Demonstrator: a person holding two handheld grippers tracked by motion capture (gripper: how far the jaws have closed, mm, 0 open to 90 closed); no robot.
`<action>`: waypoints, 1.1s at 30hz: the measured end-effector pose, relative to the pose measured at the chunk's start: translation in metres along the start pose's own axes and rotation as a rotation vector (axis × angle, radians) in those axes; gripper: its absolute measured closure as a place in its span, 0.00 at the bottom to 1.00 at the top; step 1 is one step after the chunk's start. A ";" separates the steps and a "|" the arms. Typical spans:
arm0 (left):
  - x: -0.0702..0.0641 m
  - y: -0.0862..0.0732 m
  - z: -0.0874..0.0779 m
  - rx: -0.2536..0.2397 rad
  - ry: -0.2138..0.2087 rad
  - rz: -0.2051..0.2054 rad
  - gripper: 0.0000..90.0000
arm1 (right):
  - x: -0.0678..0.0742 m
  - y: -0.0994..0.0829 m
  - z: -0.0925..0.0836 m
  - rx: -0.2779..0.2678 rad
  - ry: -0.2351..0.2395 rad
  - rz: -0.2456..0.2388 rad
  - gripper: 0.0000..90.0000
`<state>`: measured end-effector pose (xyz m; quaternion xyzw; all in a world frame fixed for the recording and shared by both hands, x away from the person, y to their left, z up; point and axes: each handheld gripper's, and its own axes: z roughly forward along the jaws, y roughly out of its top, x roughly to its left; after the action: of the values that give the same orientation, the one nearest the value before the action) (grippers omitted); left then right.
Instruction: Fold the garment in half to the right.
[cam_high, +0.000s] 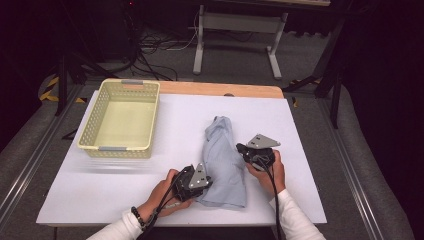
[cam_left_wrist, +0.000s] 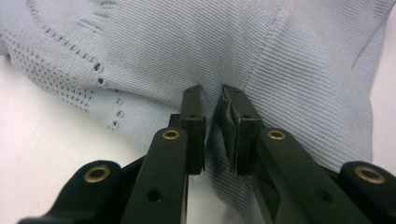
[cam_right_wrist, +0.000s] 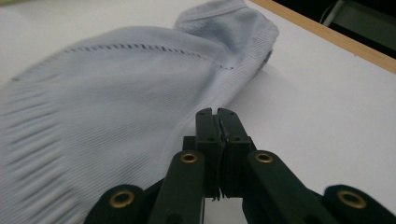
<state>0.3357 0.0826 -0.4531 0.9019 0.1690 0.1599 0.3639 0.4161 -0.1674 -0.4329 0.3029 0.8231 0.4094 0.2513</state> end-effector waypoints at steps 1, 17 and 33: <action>0.000 0.000 0.000 0.001 -0.001 0.000 0.88 | 0.001 -0.001 -0.003 -0.004 0.011 0.004 0.98; 0.000 0.000 -0.002 0.009 -0.002 0.000 0.88 | 0.030 -0.016 -0.030 0.000 0.060 -0.061 0.96; -0.001 0.000 -0.002 0.009 0.005 -0.002 0.88 | 0.029 -0.033 -0.012 0.084 0.055 -0.076 0.96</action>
<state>0.3340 0.0833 -0.4521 0.9030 0.1717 0.1608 0.3595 0.3786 -0.1697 -0.4587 0.2706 0.8570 0.3727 0.2311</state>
